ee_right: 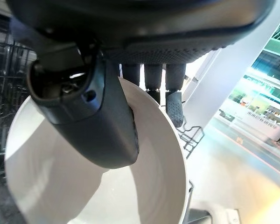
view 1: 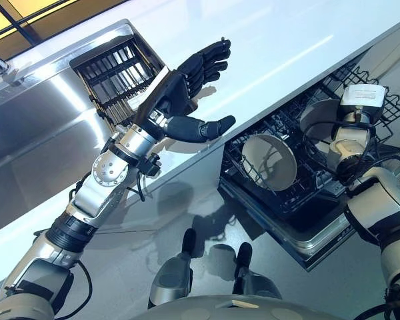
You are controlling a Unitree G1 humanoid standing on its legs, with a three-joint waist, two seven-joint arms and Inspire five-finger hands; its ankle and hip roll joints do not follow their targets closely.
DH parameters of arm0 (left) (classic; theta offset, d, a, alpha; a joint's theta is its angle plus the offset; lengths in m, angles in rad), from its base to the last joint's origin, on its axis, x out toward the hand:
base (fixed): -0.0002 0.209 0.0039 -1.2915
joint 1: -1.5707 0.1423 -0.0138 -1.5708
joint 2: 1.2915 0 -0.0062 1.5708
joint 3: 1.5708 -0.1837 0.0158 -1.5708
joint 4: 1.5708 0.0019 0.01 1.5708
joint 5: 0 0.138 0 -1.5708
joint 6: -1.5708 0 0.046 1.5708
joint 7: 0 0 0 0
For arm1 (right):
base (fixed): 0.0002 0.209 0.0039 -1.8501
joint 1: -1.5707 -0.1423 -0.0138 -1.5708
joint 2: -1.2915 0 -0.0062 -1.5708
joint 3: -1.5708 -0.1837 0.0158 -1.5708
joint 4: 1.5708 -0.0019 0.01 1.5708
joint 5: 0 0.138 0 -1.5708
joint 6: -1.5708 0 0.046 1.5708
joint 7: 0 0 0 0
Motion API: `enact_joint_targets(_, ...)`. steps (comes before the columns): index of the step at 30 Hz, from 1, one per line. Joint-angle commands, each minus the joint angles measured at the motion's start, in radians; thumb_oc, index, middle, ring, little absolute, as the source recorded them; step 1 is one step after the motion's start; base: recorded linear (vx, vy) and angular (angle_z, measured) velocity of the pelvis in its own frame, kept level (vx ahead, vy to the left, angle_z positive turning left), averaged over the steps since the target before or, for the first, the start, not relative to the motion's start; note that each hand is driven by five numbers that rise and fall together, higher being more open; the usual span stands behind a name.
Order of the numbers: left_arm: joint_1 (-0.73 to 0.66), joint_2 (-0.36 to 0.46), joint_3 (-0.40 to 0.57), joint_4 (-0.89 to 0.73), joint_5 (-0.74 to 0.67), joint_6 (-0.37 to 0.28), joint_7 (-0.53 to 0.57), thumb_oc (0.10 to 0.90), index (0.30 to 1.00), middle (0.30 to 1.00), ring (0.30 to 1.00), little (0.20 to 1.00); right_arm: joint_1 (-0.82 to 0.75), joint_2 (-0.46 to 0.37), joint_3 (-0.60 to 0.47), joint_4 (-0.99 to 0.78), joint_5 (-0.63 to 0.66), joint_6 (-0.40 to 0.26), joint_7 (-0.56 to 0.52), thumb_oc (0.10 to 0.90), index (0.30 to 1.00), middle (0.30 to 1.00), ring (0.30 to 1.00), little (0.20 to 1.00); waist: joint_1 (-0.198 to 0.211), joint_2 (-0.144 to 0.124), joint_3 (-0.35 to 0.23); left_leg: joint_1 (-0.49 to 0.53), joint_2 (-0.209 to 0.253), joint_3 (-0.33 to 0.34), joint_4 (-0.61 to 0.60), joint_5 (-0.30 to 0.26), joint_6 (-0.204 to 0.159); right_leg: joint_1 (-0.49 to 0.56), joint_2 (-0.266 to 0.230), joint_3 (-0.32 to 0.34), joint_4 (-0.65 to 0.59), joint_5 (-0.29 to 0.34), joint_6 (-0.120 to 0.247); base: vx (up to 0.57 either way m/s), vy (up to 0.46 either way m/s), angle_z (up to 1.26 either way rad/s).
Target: Pick up plates and place into dishwasher.
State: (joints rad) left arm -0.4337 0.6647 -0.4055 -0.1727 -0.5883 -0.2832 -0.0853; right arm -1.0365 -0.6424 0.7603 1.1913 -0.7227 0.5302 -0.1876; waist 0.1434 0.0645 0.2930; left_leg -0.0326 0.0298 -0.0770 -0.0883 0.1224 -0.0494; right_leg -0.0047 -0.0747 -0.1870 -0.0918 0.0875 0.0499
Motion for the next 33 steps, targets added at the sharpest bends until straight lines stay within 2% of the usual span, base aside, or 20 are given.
enact_joint_targets(1, -0.148, -0.008, 0.005, -0.061, -0.028, -0.138, 0.003, 0.8, 0.9, 0.9, 0.9, 0.9, -0.177, 0.012, 0.114, 0.027, 0.035, 0.013, 0.006, 0.1, 0.3, 0.3, 0.3, 0.2, 0.004, -0.014, 0.003, -0.012, -0.086, 0.022, 0.001, -0.056, 0.048, -0.01, 0.015, 0.004, 0.017, 0.009, 0.017, 0.0, 0.0, 0.0)
enact_joint_targets(7, -0.156, -0.016, 0.004, -0.059, -0.028, -0.143, 0.01, 0.8, 0.9, 0.9, 0.9, 0.9, -0.175, 0.046, 0.145, 0.025, 0.035, 0.011, 0.067, 0.1, 0.3, 0.3, 0.3, 0.2, 0.006, -0.007, 0.012, -0.015, -0.087, 0.027, 0.001, -0.055, 0.045, -0.014, 0.011, 0.002, 0.019, 0.009, 0.018, 0.0, 0.0, 0.0)
enact_joint_targets(15, -0.16, -0.045, 0.004, -0.06, -0.015, -0.137, 0.0, 0.8, 0.9, 0.9, 0.9, 0.9, -0.145, 0.115, 0.143, 0.006, 0.223, -0.001, 0.109, 0.1, 0.3, 0.3, 0.3, 0.2, 0.014, -0.006, 0.017, -0.012, -0.085, 0.03, 0.001, -0.053, 0.04, -0.013, 0.002, -0.01, 0.03, 0.005, 0.018, 0.0, 0.008, -0.01)
enact_joint_targets(18, -0.167, -0.055, 0.009, -0.056, -0.021, -0.128, -0.014, 0.8, 0.9, 0.9, 0.9, 0.9, -0.134, 0.134, 0.112, -0.002, 0.348, -0.08, 0.072, 0.1, 0.3, 0.3, 0.3, 0.2, 0.014, -0.01, 0.017, -0.005, -0.085, 0.031, 0.002, -0.054, 0.04, -0.011, 0.0, -0.012, 0.035, 0.007, 0.018, 0.0, 0.0, 0.0)
enact_joint_targets(19, -0.168, -0.056, 0.009, -0.055, -0.021, -0.127, -0.015, 0.8, 0.9, 0.9, 0.9, 0.9, -0.134, 0.135, 0.11, -0.001, 0.352, -0.083, 0.071, 0.1, 0.3, 0.3, 0.3, 0.2, 0.014, -0.011, 0.017, -0.004, -0.085, 0.031, 0.002, -0.054, 0.04, -0.011, 0.0, -0.012, 0.035, 0.006, 0.017, 0.0, 0.0, 0.0)
enact_joint_targets(24, -0.17, -0.068, 0.018, -0.046, -0.021, -0.123, -0.024, 0.8, 0.9, 0.9, 0.9, 0.9, -0.129, 0.124, 0.04, -0.021, 0.449, -0.215, -0.027, 0.1, 0.3, 0.3, 0.3, 0.2, 0.005, -0.017, 0.012, 0.006, -0.083, 0.035, 0.003, -0.058, 0.038, -0.005, 0.001, -0.005, 0.039, 0.006, 0.018, 0.0, 0.0, 0.0)
enact_joint_targets(25, -0.167, -0.068, 0.022, -0.046, -0.019, -0.125, -0.022, 0.8, 0.9, 0.9, 0.9, 0.9, -0.126, 0.115, 0.025, -0.035, 0.46, -0.233, -0.046, 0.383, 0.542, 0.542, 0.542, 0.483, 0.0, -0.018, 0.011, 0.009, -0.083, 0.037, 0.003, -0.059, 0.038, -0.004, 0.001, -0.001, 0.041, 0.007, 0.018, 0.0, 0.0, 0.0)
enact_joint_targets(26, -0.162, -0.066, 0.027, -0.046, -0.018, -0.126, -0.018, 0.8, 0.9, 0.9, 0.9, 0.9, -0.118, 0.103, 0.006, -0.056, 0.488, -0.252, -0.064, 0.8, 0.9, 0.9, 0.9, 0.9, -0.006, -0.02, 0.011, 0.013, -0.082, 0.039, 0.003, -0.06, 0.038, -0.002, 0.002, 0.002, 0.042, 0.008, 0.019, 0.0, 0.0, 0.0)
enact_joint_targets(28, -0.145, -0.065, 0.039, -0.048, -0.013, -0.129, -0.016, 0.8, 0.9, 0.9, 0.9, 0.9, -0.092, 0.08, -0.037, -0.11, 0.551, -0.281, -0.108, 0.8, 0.9, 0.9, 0.9, 0.9, -0.018, -0.025, 0.008, 0.024, -0.082, 0.043, 0.003, -0.064, 0.039, 0.004, 0.005, 0.011, 0.042, 0.008, 0.018, 0.03, 0.021, -0.01)
enact_joint_targets(33, -0.108, -0.063, 0.057, -0.061, 0.003, -0.129, -0.008, 0.8, 0.9, 0.9, 0.9, 0.9, -0.036, 0.035, -0.113, -0.261, 0.6, -0.26, -0.146, 0.8, 0.9, 0.9, 0.9, 0.9, -0.043, -0.032, 0.004, 0.041, -0.08, 0.05, 0.003, -0.072, 0.04, 0.012, 0.009, 0.028, 0.044, 0.009, 0.019, 0.02, 0.011, -0.1)
